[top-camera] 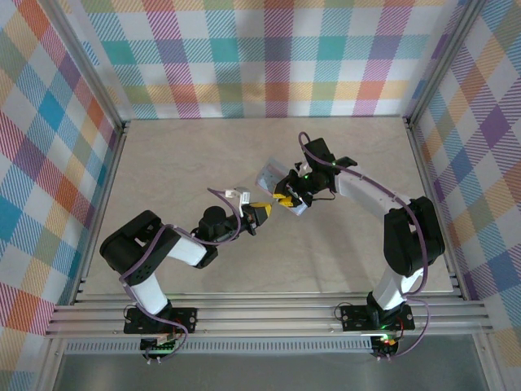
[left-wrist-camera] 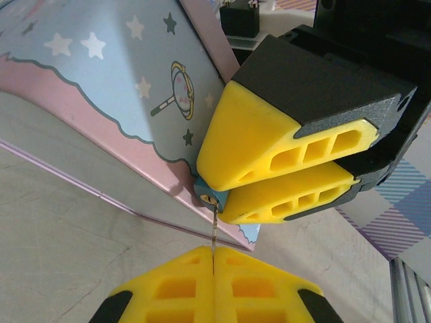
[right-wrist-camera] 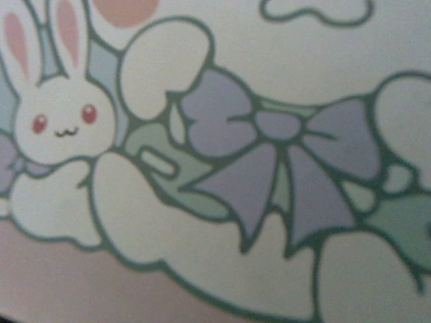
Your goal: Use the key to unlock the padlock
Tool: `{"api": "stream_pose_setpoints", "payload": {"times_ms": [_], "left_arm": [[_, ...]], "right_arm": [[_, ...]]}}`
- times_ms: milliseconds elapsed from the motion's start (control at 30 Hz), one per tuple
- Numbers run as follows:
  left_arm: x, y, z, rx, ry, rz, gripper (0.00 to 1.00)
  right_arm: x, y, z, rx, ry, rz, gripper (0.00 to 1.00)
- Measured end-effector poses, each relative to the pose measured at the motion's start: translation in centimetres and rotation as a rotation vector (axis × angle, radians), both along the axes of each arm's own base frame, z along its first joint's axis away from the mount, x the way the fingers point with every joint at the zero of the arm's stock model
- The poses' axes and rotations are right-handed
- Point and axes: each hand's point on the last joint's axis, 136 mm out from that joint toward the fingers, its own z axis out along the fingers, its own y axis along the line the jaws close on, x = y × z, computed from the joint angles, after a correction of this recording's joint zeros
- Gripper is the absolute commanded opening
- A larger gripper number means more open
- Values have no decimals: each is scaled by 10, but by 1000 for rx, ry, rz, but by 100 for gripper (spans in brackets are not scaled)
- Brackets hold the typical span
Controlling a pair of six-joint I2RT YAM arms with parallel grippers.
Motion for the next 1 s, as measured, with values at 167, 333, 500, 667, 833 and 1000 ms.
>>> {"api": "stream_pose_setpoints", "payload": {"times_ms": [167,333,500,667,833,1000], "left_arm": [[0,0,0,-1,0,0,0],[0,0,0,-1,0,0,0],[0,0,1,-7,3,0,0],[1,-3,2,-14,3,-9,0],[3,-6,1,-15,7,-22,0],[6,-2,2,-19,5,-24,0]], "right_arm": [[0,0,0,1,0,0,0],[0,0,0,4,2,2,0],[-1,1,2,14,7,5,0],[0,0,4,24,10,4,0],[0,2,12,42,5,23,0],[-5,3,14,59,26,42,0]]}}
